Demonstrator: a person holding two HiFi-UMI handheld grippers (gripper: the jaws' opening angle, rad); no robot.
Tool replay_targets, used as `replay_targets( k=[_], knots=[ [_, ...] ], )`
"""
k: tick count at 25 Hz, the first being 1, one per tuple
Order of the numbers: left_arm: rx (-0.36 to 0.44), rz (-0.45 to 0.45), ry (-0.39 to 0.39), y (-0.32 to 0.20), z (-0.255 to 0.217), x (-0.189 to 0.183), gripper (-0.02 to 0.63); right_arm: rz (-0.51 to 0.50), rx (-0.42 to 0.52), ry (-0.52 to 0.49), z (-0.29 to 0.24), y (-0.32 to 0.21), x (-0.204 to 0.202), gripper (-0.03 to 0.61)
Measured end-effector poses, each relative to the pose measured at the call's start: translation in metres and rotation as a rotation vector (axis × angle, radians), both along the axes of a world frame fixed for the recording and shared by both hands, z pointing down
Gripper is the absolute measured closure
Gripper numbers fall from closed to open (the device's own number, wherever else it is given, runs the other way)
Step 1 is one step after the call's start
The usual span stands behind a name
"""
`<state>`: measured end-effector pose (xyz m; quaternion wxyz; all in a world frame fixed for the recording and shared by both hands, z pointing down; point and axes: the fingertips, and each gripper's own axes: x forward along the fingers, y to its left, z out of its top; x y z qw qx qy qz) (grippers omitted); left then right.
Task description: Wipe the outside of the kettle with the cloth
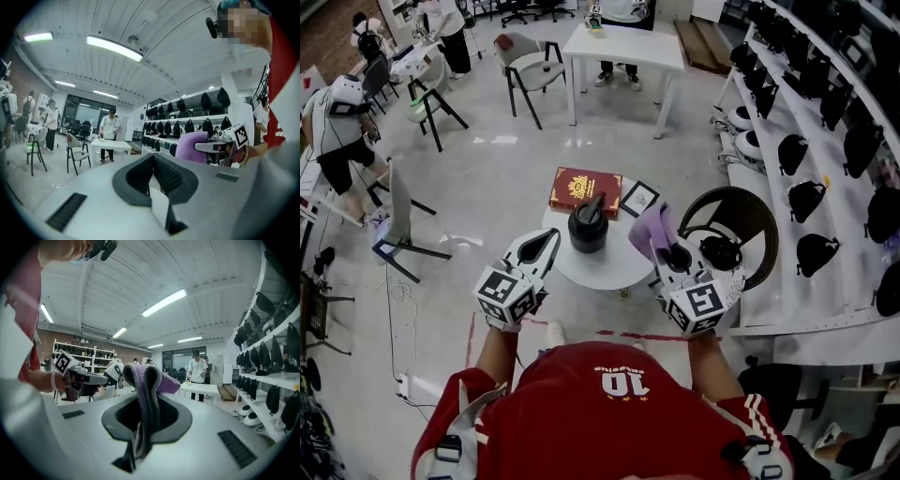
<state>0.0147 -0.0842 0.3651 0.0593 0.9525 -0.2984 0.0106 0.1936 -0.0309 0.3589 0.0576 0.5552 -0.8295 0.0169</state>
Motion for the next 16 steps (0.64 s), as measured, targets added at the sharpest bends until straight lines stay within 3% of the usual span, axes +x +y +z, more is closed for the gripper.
replay_targets(
  k=[16],
  knots=[
    [-0.012, -0.011, -0.002, -0.0038, 0.0041, -0.0083, 0.606, -0.013, -0.001, -0.008, 0.0023, -0.0036, -0.0094, 0.532]
  ],
)
